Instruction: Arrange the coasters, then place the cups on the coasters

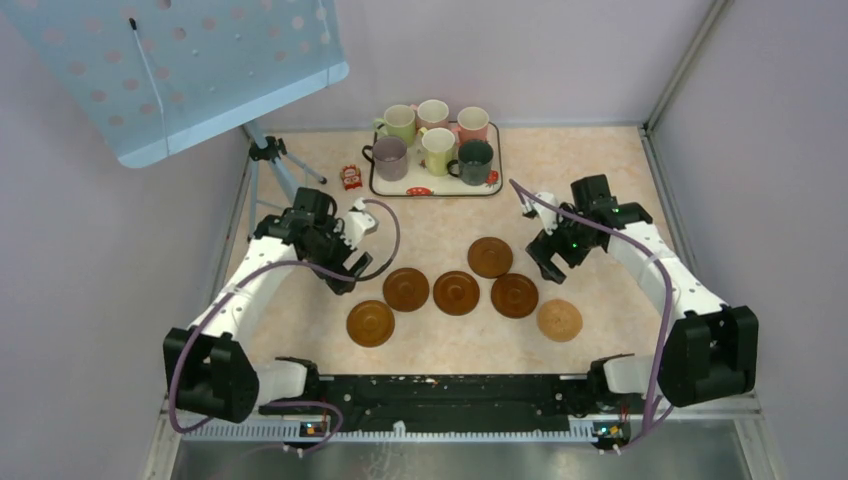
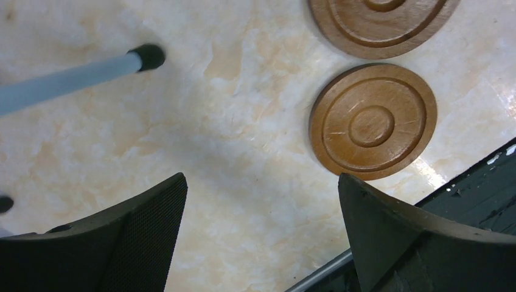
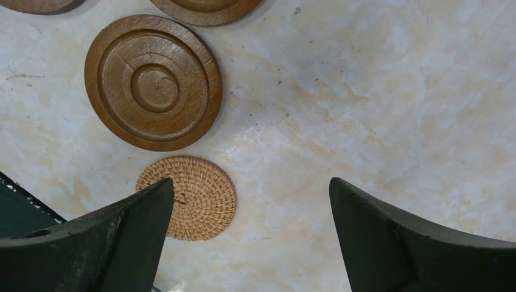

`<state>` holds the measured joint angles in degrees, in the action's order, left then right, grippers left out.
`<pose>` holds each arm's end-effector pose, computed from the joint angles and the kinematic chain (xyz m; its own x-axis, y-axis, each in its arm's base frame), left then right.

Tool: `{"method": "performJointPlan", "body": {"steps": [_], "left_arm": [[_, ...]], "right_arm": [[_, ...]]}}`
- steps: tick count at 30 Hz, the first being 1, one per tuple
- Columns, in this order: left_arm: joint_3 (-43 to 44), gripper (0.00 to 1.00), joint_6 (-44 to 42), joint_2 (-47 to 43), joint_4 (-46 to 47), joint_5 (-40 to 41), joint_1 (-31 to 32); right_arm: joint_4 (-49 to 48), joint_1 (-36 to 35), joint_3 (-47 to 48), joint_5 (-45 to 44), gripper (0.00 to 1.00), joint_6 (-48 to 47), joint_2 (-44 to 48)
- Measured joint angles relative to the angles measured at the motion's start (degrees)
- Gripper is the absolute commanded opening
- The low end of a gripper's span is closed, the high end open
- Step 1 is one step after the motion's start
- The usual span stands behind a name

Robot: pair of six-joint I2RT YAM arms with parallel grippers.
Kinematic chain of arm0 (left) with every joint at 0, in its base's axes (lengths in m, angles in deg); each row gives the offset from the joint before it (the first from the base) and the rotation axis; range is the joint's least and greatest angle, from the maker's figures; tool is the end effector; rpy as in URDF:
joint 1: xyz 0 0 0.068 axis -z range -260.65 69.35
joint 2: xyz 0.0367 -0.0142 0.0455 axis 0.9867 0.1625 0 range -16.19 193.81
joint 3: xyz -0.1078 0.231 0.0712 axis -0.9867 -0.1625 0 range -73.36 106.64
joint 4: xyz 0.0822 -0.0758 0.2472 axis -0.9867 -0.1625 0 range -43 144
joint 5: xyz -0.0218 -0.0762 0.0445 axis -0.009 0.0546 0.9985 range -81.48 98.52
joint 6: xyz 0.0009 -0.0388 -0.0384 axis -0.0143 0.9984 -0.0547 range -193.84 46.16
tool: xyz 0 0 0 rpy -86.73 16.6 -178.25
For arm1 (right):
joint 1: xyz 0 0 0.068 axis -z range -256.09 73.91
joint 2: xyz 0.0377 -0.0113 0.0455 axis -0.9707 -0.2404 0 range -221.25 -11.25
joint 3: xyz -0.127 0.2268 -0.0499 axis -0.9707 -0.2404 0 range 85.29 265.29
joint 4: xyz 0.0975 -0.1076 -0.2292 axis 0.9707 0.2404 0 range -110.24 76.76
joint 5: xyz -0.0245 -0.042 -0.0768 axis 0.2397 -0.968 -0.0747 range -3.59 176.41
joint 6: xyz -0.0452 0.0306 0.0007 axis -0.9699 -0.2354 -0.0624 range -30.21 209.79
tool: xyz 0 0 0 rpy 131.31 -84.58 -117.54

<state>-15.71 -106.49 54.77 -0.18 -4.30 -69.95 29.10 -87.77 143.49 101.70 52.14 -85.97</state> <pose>0.2353 -0.0527 0.2532 -0.6217 0.6528 -0.4328 0.7124 0.7010 0.0339 0.2520 0.0620 0.2451 -0.5239 -0.7099 -0.4707 -0.7840 0.6179 -0.0592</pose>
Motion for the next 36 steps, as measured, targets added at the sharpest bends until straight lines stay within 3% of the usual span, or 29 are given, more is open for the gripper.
{"method": "performJointPlan", "body": {"steps": [7,13,25,29,36], "left_arm": [[-3.9,0.99,-2.6,2.8,3.3,-0.1,10.0],[-8.3,0.98,-6.3,6.5,6.2,-1.7,12.2],[-13.4,0.6,-9.6,11.7,14.0,1.4,12.7],[-14.3,0.53,-9.8,10.5,14.4,0.6,10.9],[-14.6,0.5,-15.0,9.8,15.3,0.5,-3.8]], "right_arm": [[0.0,-1.4,0.0,1.6,0.96,2.0,-2.3],[0.2,-1.3,0.4,2.1,0.96,3.0,-3.6],[0.8,-1.4,2.3,2.6,0.96,3.4,-4.8],[1.0,-1.3,2.3,2.6,0.95,3.7,-5.0],[0.9,-1.4,2.3,2.6,0.95,3.8,-5.7]]}}
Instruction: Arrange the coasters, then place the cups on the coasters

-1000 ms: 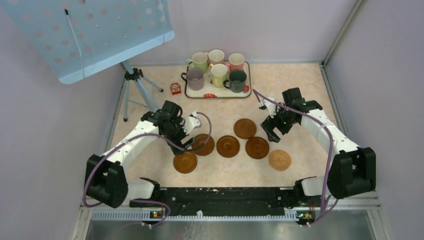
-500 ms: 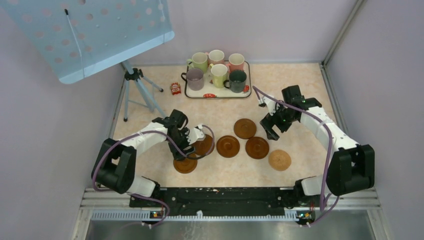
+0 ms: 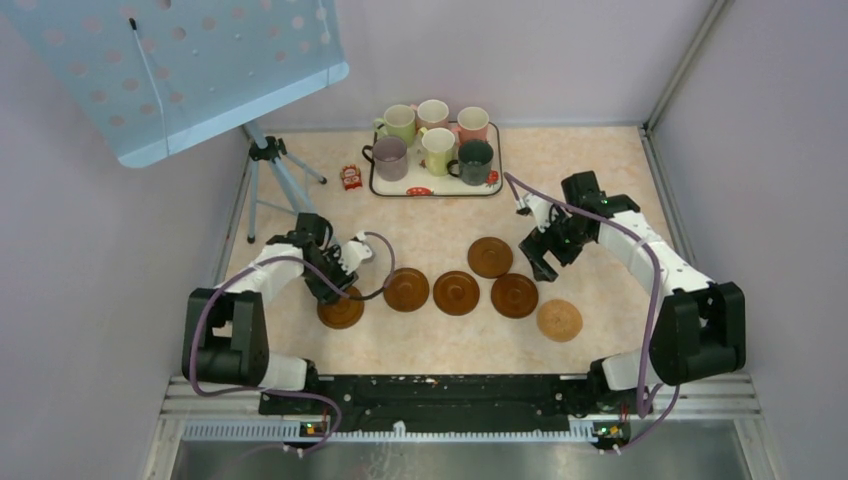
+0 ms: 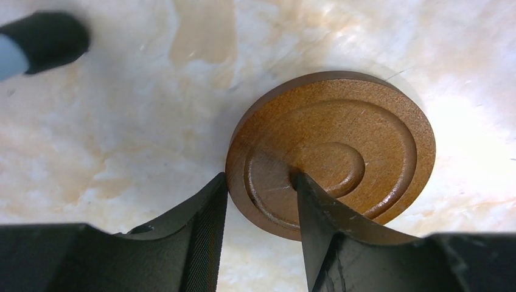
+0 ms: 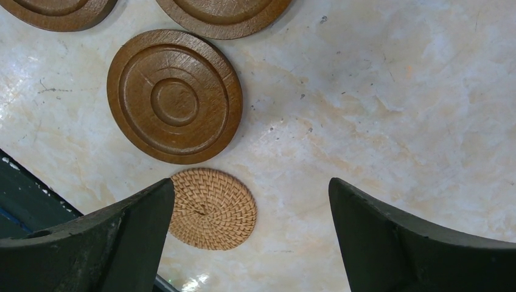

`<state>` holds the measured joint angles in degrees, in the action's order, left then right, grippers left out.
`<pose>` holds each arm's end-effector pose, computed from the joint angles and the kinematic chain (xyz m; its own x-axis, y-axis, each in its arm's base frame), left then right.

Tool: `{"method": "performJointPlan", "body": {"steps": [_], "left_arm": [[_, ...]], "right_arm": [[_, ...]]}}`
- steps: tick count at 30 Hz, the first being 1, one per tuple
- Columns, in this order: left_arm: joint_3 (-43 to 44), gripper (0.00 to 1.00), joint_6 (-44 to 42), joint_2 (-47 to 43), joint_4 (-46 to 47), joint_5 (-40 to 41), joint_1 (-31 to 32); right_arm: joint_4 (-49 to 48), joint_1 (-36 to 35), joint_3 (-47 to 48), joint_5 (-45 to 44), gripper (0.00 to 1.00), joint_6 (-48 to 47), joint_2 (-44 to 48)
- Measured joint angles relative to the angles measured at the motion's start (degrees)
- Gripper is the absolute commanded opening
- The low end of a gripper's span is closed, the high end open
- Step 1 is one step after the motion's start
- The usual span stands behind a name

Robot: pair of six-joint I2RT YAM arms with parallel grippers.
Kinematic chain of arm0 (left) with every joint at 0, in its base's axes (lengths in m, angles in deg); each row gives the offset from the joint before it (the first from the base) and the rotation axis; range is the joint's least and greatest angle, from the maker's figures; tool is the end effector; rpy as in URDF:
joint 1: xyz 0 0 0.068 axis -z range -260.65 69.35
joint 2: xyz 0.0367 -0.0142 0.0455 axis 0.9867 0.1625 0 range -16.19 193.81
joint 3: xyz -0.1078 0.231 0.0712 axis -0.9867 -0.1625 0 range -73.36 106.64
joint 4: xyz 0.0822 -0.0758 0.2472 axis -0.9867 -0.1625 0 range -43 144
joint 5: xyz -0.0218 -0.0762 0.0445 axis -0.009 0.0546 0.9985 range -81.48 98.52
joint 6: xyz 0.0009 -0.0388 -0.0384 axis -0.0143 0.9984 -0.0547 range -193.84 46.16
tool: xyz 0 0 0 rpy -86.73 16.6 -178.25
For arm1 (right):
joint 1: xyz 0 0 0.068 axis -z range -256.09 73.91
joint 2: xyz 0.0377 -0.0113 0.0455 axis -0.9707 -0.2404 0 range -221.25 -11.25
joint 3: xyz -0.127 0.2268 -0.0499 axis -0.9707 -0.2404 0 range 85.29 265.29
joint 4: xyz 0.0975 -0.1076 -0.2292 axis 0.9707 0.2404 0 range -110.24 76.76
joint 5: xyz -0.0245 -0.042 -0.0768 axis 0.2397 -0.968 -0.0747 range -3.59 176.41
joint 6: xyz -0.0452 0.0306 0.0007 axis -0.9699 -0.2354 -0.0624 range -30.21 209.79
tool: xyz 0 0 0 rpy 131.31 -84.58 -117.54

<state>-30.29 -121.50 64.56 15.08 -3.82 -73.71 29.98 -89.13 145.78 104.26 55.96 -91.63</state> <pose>0.2404 -0.0372 0.1502 -0.5269 0.7915 -0.3096 0.8263 0.5623 0.0313 0.2653 0.0730 0.2326 -0.5850 -0.6794 -0.4430 -0.7727 0.6328 0.0501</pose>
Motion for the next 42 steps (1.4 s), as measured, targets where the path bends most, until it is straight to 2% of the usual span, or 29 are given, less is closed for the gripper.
{"method": "performJointPlan", "body": {"steps": [9,27,29,31,33,36,42], "left_arm": [[2.2,0.47,-3.3,2.1,0.9,0.3,-7.0],[5.0,0.46,-6.1,4.3,2.1,3.8,-12.2],[5.1,0.52,-6.6,4.3,2.1,4.1,-13.0],[5.3,0.71,-7.4,4.3,2.1,4.5,-13.9],[6.1,0.79,-8.2,4.7,1.8,4.5,-14.6],[9.3,0.82,-7.9,4.9,-0.7,3.0,-14.9],[20.4,0.82,-6.2,3.7,-8.2,-5.4,-12.6]], "right_arm": [[-0.1,0.0,0.0,0.0,0.95,0.0,-1.0],[-0.1,0.0,0.0,-0.2,0.95,-0.7,-1.0],[-0.1,0.0,0.0,-0.2,0.95,-0.9,-1.0],[-0.1,0.0,0.0,-0.2,0.95,-1.1,-1.0],[-0.1,0.0,0.0,-0.2,0.95,-1.2,-1.0],[-0.2,0.0,0.0,-0.1,0.94,-1.2,-1.0],[-1.4,0.0,0.0,0.2,0.94,-0.9,-1.0]]}}
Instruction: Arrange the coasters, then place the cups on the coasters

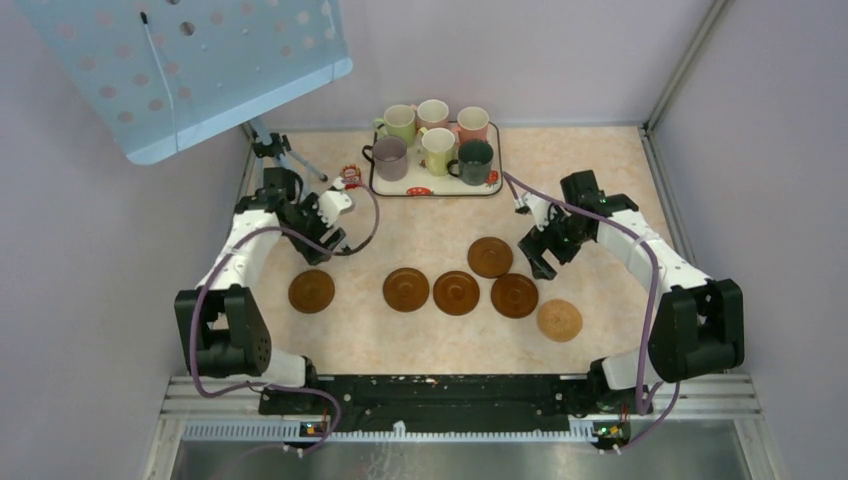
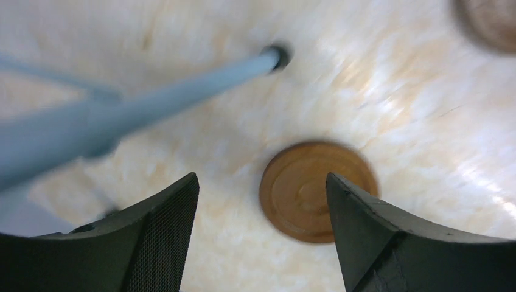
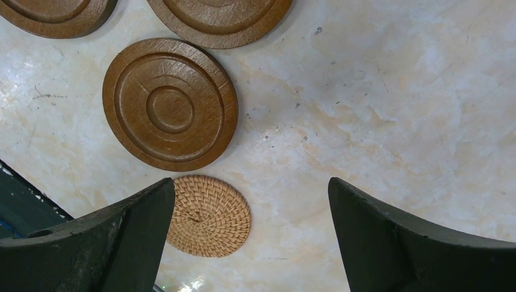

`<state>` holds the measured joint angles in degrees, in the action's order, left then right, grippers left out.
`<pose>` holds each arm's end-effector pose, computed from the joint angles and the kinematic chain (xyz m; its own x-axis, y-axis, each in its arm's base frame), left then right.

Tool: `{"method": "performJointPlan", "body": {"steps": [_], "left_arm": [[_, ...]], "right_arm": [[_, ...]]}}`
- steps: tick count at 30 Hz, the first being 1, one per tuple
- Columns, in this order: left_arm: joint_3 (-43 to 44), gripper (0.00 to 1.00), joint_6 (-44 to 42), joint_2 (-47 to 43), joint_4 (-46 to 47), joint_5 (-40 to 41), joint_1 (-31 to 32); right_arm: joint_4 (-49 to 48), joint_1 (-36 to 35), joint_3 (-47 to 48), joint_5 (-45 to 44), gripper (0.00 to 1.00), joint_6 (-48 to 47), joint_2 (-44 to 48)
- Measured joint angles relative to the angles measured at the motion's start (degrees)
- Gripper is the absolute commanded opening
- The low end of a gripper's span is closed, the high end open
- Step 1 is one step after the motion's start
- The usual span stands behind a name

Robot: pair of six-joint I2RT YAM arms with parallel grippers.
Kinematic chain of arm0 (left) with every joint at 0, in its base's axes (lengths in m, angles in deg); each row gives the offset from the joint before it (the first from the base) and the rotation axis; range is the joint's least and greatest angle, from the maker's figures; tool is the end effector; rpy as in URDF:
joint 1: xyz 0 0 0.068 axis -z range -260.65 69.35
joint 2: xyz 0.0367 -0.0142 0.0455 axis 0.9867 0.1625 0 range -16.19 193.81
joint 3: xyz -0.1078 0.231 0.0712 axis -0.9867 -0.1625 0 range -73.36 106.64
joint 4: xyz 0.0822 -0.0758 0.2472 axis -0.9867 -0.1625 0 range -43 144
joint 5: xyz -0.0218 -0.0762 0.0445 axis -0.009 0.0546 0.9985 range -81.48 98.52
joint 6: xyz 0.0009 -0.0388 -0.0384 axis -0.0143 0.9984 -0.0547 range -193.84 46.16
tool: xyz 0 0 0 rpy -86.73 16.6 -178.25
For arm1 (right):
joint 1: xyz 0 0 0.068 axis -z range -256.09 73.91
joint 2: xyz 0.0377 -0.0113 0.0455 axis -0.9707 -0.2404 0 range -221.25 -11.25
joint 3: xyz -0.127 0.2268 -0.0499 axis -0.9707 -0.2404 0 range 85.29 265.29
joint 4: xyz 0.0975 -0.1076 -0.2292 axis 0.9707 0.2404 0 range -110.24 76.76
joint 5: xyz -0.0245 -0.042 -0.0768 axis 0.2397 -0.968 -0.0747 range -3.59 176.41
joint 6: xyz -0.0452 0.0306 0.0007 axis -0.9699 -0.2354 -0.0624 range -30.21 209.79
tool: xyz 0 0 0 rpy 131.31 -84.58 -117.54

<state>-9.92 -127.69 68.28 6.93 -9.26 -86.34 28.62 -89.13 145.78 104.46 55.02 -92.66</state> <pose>0.2956 0.0182 0.2311 -0.5295 0.7199 -0.4487 0.7566 0.6400 0.1340 0.2697 0.0742 0.2289 -0.5692 -0.6883 -0.4496 -0.7832 0.6204 0.0418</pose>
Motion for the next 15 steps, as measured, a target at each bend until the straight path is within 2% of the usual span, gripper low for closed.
{"method": "performJointPlan", "body": {"steps": [3,7,8,10,15], "left_arm": [[0.5,0.82,1.9,-2.1,-0.1,-2.8,7.5],[0.5,0.8,6.0,-1.4,1.5,-6.1,22.8],[0.6,0.8,6.8,-0.7,1.6,-6.8,24.8],[1.3,0.8,8.4,1.7,1.3,-7.3,27.5],[0.9,0.79,10.8,5.1,3.3,-6.4,28.1]], "right_arm": [[-0.3,0.0,0.2,0.5,0.94,0.6,-0.1],[-0.9,0.0,1.6,1.5,0.94,1.8,-1.7],[-0.9,0.0,1.9,1.6,0.94,2.0,-2.1],[-0.8,0.0,2.6,1.8,0.94,2.3,-2.7],[-0.9,0.0,2.7,1.8,0.94,2.9,-2.6]]}}
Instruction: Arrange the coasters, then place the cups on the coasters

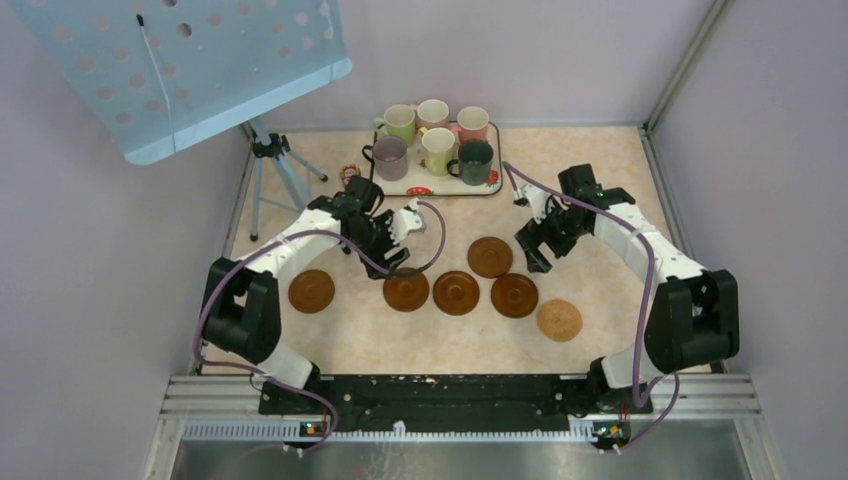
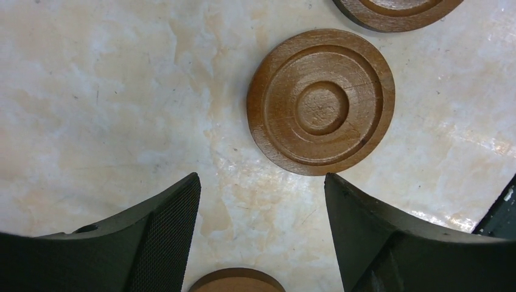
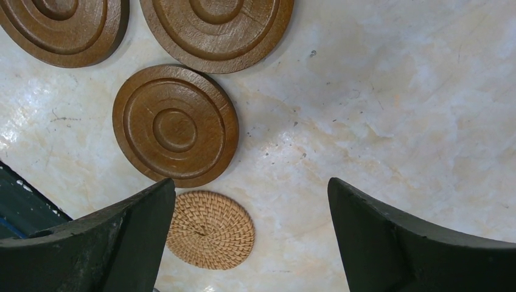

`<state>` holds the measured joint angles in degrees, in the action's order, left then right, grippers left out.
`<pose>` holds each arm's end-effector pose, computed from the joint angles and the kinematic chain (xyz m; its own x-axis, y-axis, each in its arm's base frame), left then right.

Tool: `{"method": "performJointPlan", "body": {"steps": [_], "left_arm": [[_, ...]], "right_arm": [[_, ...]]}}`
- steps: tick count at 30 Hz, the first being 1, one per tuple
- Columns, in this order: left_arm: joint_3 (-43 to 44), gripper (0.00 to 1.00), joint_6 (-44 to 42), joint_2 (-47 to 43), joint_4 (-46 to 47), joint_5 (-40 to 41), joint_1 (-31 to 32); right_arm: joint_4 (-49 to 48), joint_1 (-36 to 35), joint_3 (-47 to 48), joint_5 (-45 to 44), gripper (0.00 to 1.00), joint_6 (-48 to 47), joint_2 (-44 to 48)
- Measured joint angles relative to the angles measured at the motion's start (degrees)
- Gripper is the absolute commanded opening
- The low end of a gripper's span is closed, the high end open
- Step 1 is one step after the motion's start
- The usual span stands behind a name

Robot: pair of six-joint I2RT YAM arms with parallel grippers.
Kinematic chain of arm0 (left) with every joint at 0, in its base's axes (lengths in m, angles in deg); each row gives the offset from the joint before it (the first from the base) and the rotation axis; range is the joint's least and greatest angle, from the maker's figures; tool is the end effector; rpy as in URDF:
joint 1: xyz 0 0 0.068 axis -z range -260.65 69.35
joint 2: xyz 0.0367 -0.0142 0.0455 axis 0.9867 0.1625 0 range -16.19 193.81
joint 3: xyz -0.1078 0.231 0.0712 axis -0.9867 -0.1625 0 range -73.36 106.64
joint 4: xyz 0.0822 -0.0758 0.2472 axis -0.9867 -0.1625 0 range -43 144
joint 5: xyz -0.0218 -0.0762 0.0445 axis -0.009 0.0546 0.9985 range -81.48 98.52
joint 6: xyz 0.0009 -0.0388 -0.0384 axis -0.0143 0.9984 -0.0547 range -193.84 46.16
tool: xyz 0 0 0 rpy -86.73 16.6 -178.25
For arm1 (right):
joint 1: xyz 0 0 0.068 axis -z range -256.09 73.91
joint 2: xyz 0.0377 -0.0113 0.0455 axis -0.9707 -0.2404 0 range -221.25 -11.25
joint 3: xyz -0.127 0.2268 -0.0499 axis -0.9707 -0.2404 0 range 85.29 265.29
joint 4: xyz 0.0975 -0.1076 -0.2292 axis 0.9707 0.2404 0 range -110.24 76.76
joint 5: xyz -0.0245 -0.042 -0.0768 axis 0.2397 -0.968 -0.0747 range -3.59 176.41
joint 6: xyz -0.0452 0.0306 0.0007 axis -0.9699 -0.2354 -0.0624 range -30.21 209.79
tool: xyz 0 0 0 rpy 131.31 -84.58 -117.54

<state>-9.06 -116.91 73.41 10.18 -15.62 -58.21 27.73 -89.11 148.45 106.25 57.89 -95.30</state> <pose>0.2836 -0.1334 0.2137 -0.3011 0.7986 -0.5212 0.9426 0.3321 -0.0358 0.2824 0.0781 0.2315 -0.5966 -0.6480 -0.4734 -0.7613 0.6437 0.0782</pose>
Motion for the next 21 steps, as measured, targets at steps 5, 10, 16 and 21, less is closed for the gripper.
{"method": "performJointPlan", "body": {"steps": [5,10,16,21], "left_arm": [[0.3,0.78,1.2,2.9,2.3,1.9,2.7],[0.8,0.75,1.4,9.5,4.5,4.5,7.1],[3.2,0.62,0.9,14.1,5.1,7.3,11.4],[4.2,0.54,-1.9,15.1,4.8,9.0,12.0]], "right_arm": [[-0.1,0.0,0.0,0.4,0.93,0.9,0.0],[-0.1,0.0,0.0,0.8,0.93,1.6,0.0],[-0.2,0.0,0.0,0.8,0.93,1.9,0.0],[-0.2,0.0,0.0,0.8,0.93,1.9,0.0]]}}
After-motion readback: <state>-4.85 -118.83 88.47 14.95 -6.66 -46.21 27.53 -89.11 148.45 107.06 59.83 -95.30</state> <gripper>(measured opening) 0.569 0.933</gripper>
